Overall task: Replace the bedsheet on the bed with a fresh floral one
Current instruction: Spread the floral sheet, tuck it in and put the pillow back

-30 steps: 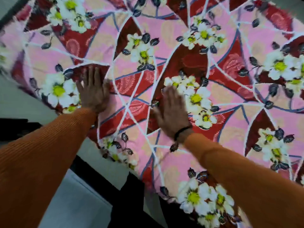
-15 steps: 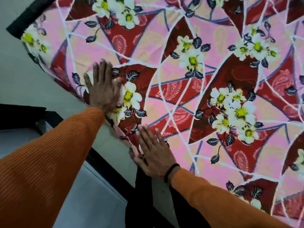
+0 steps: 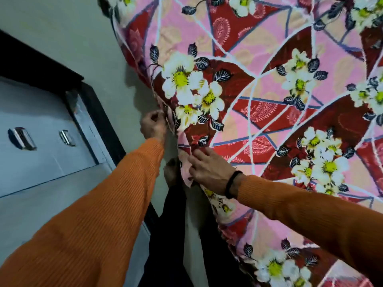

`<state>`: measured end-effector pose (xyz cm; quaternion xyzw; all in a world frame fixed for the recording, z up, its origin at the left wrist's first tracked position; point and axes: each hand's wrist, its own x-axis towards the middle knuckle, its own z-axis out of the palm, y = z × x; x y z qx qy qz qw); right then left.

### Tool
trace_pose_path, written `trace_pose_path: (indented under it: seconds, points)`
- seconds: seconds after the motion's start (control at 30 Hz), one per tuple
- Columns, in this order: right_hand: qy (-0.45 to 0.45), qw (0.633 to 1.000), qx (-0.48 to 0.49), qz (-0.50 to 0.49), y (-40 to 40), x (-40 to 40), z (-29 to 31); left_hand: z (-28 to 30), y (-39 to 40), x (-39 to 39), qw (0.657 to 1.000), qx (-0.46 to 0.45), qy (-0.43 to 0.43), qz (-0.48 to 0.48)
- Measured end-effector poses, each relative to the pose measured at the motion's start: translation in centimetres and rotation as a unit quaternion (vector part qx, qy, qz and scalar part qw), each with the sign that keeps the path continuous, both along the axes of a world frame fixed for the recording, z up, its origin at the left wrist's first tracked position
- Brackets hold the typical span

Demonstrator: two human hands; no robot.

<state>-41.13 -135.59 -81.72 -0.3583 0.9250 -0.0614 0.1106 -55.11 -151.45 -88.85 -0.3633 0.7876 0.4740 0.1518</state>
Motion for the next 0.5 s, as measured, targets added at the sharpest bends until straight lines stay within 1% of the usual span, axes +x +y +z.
trace_pose_path:
  seconds: [0.07,0.13,0.2,0.27,0.33,0.43,0.5]
  points:
    - [-0.023,0.999,0.017,0.024,-1.4,-0.4,-0.1,0.9,-0.4,-1.0,0.997,-0.06,0.006,-0.038]
    - [-0.041,0.999,-0.004,0.012,-2.5,-1.1,0.0,1.7,-0.7,-1.9,0.992,-0.112,0.01,-0.057]
    - [-0.077,0.997,0.012,0.019,-3.5,-1.7,-0.2,2.0,-1.0,-2.0,0.989,-0.13,0.007,-0.069]
    - [-0.103,0.991,0.08,0.033,-3.9,-1.9,-0.5,2.1,-0.5,-1.7,0.993,-0.101,-0.017,-0.064]
    - [-0.109,0.986,0.123,0.033,-4.0,-1.9,-0.9,2.1,0.2,-1.1,0.997,-0.056,-0.03,-0.046]
    - [-0.097,0.986,0.133,0.024,-4.5,-1.6,-1.2,2.6,1.1,1.4,0.998,-0.021,-0.041,-0.044]
    - [-0.082,0.99,0.116,0.009,-4.6,-1.6,-0.9,2.3,1.6,4.6,0.992,0.024,-0.111,-0.045]
